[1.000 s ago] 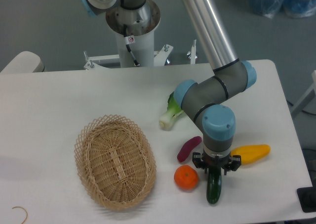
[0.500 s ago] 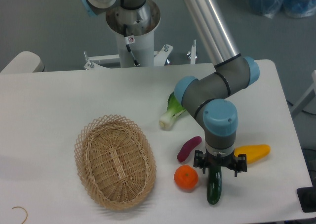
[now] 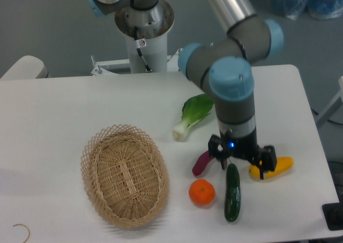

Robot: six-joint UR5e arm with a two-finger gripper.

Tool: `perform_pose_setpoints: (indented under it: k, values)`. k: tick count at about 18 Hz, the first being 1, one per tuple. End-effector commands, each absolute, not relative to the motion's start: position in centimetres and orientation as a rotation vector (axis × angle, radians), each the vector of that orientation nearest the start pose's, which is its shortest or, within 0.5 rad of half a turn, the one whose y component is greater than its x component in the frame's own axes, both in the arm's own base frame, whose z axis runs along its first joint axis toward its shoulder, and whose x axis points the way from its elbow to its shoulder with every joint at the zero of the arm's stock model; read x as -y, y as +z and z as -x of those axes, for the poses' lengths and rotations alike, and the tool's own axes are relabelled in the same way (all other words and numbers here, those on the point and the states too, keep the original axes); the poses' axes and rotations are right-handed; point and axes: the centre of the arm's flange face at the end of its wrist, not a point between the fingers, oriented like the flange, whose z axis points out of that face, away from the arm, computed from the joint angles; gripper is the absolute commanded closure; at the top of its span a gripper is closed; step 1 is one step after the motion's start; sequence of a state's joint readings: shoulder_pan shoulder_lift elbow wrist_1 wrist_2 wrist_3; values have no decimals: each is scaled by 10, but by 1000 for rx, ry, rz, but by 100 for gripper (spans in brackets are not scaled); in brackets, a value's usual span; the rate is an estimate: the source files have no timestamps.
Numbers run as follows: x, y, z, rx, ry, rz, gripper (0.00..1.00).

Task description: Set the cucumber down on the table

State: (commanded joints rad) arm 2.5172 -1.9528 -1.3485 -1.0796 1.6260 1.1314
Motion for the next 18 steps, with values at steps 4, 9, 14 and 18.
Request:
perform_pose_setpoints:
  k: [4, 9, 14, 18]
  values:
    - [-460, 454, 488, -472, 465, 2999, 0]
    - [-421, 465, 509, -735, 393, 3020, 0]
    - [-388, 463, 532, -925, 376, 3002, 0]
    - [-388, 455, 529, -927, 357, 3006, 0]
